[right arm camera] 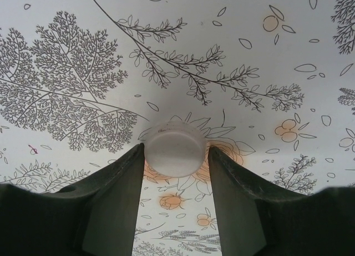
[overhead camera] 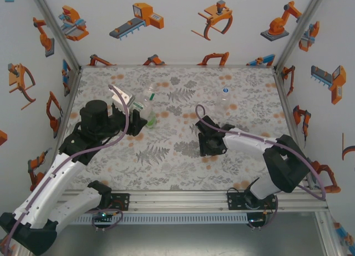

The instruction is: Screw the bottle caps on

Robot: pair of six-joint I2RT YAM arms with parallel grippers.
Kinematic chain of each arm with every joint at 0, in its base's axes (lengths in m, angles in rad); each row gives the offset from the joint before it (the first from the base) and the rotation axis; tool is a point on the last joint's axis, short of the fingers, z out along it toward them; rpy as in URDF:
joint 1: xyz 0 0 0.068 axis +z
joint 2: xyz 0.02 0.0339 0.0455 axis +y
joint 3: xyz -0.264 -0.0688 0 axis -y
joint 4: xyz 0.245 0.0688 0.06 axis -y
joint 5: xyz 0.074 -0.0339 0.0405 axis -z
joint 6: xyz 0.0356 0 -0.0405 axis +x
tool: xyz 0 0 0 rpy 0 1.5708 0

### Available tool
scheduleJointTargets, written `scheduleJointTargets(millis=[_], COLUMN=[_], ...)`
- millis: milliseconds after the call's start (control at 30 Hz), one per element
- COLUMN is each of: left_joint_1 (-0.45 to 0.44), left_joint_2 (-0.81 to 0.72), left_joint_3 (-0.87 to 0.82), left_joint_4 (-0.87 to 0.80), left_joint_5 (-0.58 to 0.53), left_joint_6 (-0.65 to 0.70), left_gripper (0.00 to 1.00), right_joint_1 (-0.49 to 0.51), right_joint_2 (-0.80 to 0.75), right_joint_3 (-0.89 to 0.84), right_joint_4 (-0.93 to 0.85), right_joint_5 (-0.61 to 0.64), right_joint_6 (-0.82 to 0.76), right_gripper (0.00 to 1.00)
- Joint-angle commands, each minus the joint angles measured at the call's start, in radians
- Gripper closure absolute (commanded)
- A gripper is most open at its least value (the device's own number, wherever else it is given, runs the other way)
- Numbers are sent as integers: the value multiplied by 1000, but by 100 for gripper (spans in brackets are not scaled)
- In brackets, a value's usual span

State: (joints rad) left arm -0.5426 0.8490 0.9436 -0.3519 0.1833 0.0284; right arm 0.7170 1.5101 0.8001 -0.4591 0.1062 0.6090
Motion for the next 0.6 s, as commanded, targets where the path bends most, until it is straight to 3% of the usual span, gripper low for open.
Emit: scheduleJointTargets(millis=[0, 333, 567], left_joint_1=[4, 6, 6], left_joint_2=[1, 3, 9], left_joint_3=[-8, -10, -13], left_joint_4=[35, 37, 39], left_joint_5=[21, 20, 25], left_joint_6=[-8, -7, -3], left_gripper=[96, 96, 96], right_joint_1=[9, 9, 9], right_joint_2=[28, 43, 27], right_joint_3=[17, 17, 32], right_joint_4=[-11, 0, -18], right_joint_5=[4, 7, 19], right_joint_6=[-10, -23, -40], right_gripper=[52, 53, 60])
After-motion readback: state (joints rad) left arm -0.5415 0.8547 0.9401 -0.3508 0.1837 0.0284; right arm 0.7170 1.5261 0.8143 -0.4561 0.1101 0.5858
